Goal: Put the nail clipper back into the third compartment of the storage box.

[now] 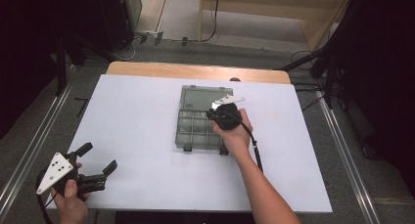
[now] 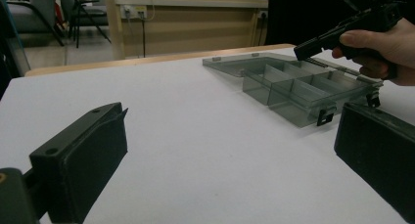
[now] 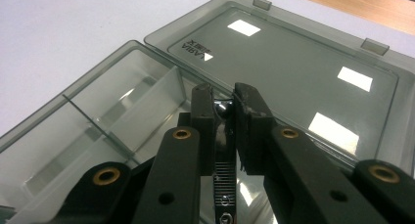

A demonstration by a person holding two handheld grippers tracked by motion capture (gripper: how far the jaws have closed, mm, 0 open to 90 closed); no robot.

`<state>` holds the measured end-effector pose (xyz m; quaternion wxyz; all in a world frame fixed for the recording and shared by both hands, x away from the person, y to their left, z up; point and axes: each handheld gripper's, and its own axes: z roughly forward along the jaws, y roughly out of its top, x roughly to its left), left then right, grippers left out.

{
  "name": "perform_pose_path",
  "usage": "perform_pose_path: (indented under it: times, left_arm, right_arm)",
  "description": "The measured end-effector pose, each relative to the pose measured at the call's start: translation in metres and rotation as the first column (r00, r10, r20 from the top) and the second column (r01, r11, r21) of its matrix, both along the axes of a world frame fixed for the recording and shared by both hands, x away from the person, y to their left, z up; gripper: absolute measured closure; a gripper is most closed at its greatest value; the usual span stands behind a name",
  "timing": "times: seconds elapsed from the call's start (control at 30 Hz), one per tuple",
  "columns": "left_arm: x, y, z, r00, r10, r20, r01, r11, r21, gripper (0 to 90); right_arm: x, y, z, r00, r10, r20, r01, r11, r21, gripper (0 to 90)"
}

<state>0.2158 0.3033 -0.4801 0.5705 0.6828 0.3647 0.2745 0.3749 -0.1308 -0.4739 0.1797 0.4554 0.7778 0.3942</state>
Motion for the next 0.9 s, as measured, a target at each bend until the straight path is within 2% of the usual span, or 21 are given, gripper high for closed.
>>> perform_pose_path:
  times: [0.23, 0.33, 0.4, 0.47, 0.5, 0.53, 0.57, 0.63, 0.67, 0.7, 0.73, 0.77, 0.9]
  left_arm:
    - [0.0, 0.001, 0.0, 1.0, 0.0, -0.001, 0.0, 1.0, 0.002, 0.0]
    - [0.0, 0.001, 0.0, 1.0, 0.001, -0.001, -0.001, 1.0, 0.0, 0.0]
    - [0.0, 0.001, 0.0, 1.0, 0.002, 0.0, -0.002, 1.0, 0.0, 0.0]
    - [0.0, 0.0, 0.0, 1.0, 0.003, 0.0, -0.003, 1.0, 0.001, 0.0]
    - [0.0, 0.0, 0.0, 1.0, 0.003, 0.0, -0.003, 1.0, 0.001, 0.0]
    - [0.0, 0.0, 0.0, 1.0, 0.003, -0.001, -0.003, 1.0, 0.001, 0.0]
    - [0.0, 0.0, 0.0, 1.0, 0.002, -0.001, -0.002, 1.0, 0.001, 0.0]
    - [0.0, 0.0, 0.0, 1.0, 0.001, -0.001, -0.001, 1.0, 0.003, 0.0]
    - [0.0, 0.0, 0.0, 1.0, 0.001, -0.001, -0.001, 1.0, 0.003, 0.0]
    - [0.0, 0.0, 0.0, 1.0, 0.002, -0.004, -0.002, 1.0, 0.005, 0.0]
    - [0.0, 0.0, 0.0, 1.0, 0.002, -0.004, -0.002, 1.0, 0.005, 0.0]
    - [0.0, -0.001, 0.0, 1.0, 0.0, -0.005, 0.0, 1.0, 0.005, 0.0]
    - [0.0, -0.001, 0.0, 1.0, 0.001, -0.003, -0.001, 1.0, 0.005, 0.0]
  right_arm:
    - [0.001, -0.002, -0.001, 0.9997, -0.026, -0.001, 0.026, 0.9996, -0.013, 81.0]
    - [0.0, -0.003, 0.0, 1.0, -0.009, -0.001, 0.009, 1.0, 0.004, 79.0]
    - [0.0, -0.006, 0.002, 0.9998, 0.005, -0.017, -0.005, 0.9995, 0.03, 61.6]
    - [-0.002, -0.007, 0.004, 0.9999, -0.013, 0.004, 0.012, 0.9997, 0.02, 45.1]
    - [-0.002, -0.007, 0.004, 0.9999, -0.013, 0.004, 0.012, 0.9997, 0.02, 45.1]
    - [-0.003, -0.009, 0.005, 0.9999, -0.013, 0.004, 0.013, 0.9994, 0.033, 40.9]
    - [-0.004, -0.014, 0.008, 0.9997, -0.02, 0.011, 0.019, 0.9982, 0.056, 29.3]
    - [-0.006, -0.018, 0.01, 0.9998, -0.018, 0.012, 0.017, 0.9975, 0.069, 13.7]
    - [-0.007, -0.02, 0.01, 0.9997, -0.023, 0.012, 0.022, 0.9967, 0.078, 13.7]
    - [-0.009, -0.022, 0.011, 0.9997, -0.02, 0.014, 0.018, 0.9962, 0.085, 6.4]
    - [-0.009, -0.022, 0.011, 0.9997, -0.02, 0.014, 0.018, 0.9962, 0.085, 6.4]
    - [-0.012, -0.026, 0.011, 0.9997, -0.013, 0.022, 0.011, 0.9951, 0.098, 0.1]
    - [-0.02, -0.034, 0.01, 0.9994, 0.001, 0.035, -0.005, 0.9923, 0.123, 0.0]
